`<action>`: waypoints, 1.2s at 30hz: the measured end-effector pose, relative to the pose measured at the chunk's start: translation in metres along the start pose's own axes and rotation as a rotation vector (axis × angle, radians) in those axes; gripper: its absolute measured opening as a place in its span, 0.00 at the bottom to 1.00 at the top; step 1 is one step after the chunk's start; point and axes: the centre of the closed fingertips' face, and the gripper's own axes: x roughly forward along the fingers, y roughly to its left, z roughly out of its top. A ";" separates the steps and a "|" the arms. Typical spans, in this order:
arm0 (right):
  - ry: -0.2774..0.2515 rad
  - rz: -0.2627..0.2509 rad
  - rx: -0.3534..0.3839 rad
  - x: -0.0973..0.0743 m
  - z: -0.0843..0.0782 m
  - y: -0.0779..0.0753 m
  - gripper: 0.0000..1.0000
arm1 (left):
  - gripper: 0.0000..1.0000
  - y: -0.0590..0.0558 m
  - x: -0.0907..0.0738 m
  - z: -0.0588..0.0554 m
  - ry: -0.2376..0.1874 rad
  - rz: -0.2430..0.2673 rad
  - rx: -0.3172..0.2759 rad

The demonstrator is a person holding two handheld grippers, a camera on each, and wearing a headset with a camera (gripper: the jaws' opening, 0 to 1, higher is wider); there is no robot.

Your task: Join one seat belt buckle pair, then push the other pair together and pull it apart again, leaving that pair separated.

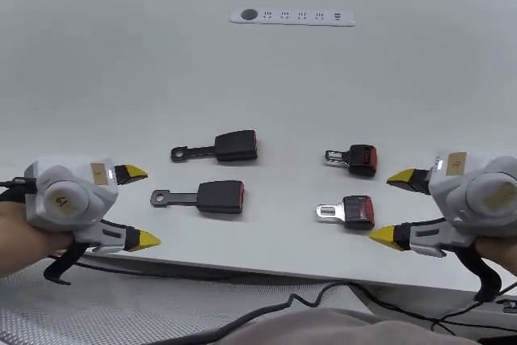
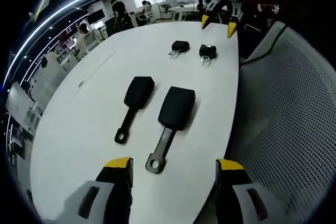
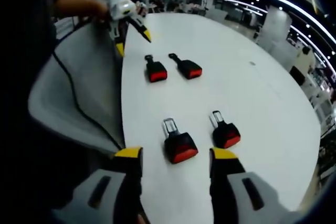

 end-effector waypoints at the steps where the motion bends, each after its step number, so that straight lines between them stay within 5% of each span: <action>1: 0.007 0.012 -0.006 0.003 -0.001 0.002 0.51 | 0.64 0.000 0.002 0.001 0.000 -0.004 0.002; 14: 0.053 0.075 -0.088 0.022 -0.008 0.001 0.47 | 0.53 -0.002 0.039 0.019 0.043 -0.098 0.034; 17: 0.060 0.084 -0.118 0.024 -0.008 0.000 0.46 | 0.51 -0.001 0.049 0.025 0.055 -0.111 0.082; 26: 0.081 0.114 -0.146 0.037 -0.011 -0.007 0.45 | 0.51 0.000 0.062 0.044 0.041 -0.161 0.124; 36: 0.132 0.181 -0.172 0.048 -0.024 -0.009 0.40 | 0.47 -0.002 0.077 0.050 0.072 -0.233 0.182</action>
